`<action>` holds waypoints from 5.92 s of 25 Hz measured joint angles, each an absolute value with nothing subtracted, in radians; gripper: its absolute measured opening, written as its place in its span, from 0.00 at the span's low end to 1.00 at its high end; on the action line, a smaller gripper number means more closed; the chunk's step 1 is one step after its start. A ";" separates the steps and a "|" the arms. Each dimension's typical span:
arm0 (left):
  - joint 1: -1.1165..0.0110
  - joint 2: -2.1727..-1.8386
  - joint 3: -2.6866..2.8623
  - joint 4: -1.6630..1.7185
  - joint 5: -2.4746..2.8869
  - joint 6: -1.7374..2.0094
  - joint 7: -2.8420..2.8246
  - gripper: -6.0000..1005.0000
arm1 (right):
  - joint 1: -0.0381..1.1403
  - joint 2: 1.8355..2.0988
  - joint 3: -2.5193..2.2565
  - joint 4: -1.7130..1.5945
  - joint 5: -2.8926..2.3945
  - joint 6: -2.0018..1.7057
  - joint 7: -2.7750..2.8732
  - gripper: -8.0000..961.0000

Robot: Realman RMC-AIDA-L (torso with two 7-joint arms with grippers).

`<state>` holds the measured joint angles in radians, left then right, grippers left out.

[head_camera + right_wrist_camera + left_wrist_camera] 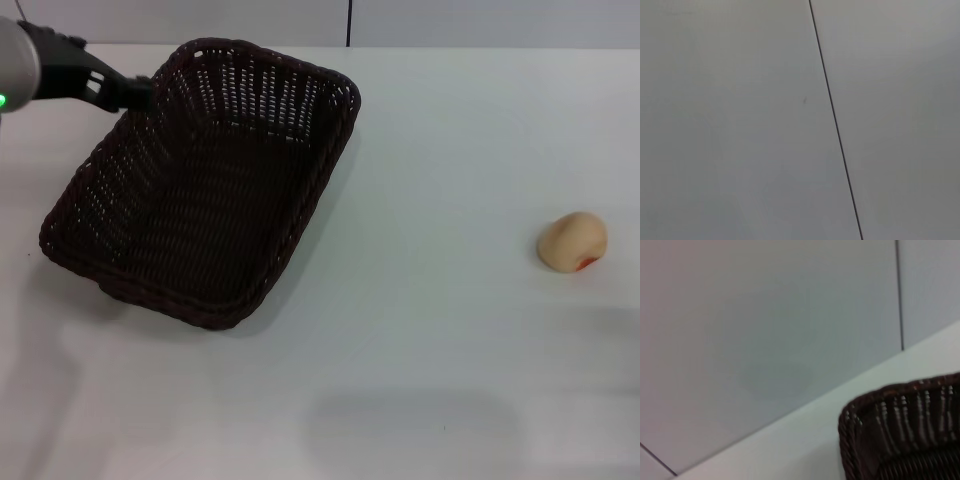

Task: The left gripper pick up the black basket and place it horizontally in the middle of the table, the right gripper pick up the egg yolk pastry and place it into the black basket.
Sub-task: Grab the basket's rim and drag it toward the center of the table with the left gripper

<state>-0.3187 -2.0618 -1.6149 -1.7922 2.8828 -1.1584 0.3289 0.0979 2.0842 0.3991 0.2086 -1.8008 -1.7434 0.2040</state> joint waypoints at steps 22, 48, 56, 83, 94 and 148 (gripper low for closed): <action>-0.467 -2.060 -1.632 -1.458 2.889 -1.090 0.366 0.74 | 0.091 2.085 0.387 0.207 -1.801 -1.746 0.202 0.85; -0.527 -2.054 -1.669 -1.278 2.890 -1.053 0.421 0.71 | 0.091 2.083 0.370 0.202 -1.801 -1.749 0.202 0.85; -0.526 -2.055 -1.665 -1.289 2.890 -1.071 0.451 0.49 | 0.092 2.083 0.370 0.204 -1.801 -1.750 0.202 0.85; -0.580 -2.064 -1.655 -1.486 2.650 -1.224 0.803 0.25 | 0.093 2.083 0.357 0.209 -1.801 -1.784 0.202 0.85; -0.618 -2.065 -1.663 -1.472 2.507 -1.236 0.948 0.21 | 0.089 2.083 0.357 0.207 -1.801 -1.790 0.202 0.85; -0.913 -2.070 -1.638 -1.030 2.338 -1.261 1.198 0.27 | 0.087 2.083 0.344 0.209 -1.801 -1.819 0.203 0.84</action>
